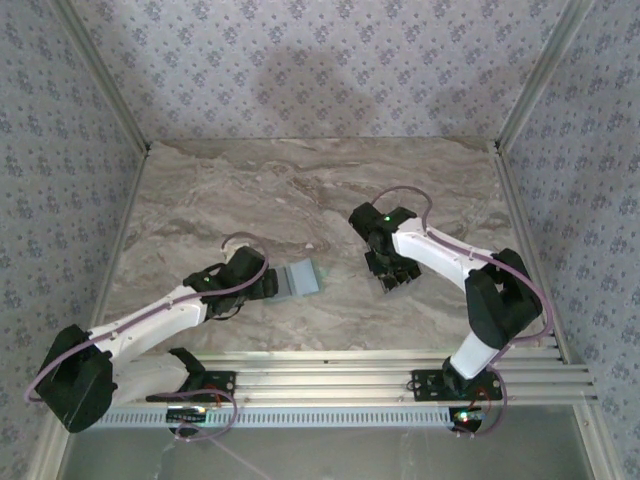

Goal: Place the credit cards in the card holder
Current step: Pick up the credit card from the storage box.

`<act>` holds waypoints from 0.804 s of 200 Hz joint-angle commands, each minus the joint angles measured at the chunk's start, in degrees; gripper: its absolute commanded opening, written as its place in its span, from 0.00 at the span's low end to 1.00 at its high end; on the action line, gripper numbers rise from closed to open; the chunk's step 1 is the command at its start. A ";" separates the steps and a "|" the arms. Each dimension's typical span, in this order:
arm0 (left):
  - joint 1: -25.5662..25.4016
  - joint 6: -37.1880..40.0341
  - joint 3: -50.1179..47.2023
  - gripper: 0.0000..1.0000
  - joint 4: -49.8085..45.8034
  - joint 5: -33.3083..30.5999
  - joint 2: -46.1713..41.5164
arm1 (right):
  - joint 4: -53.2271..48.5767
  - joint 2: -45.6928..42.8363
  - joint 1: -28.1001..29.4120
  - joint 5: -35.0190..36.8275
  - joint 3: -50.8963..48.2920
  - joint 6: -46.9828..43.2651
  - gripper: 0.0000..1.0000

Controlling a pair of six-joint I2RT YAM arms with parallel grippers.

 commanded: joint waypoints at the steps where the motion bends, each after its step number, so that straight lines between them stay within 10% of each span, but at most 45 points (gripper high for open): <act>1: 0.29 1.21 0.79 1.00 -0.28 0.77 0.35 | -0.51 -0.25 0.23 -0.77 -0.67 0.49 0.25; 161: 0.46 1.37 -0.48 1.00 0.12 1.42 0.04 | -0.78 -3.84 -0.34 -7.65 3.11 0.04 0.00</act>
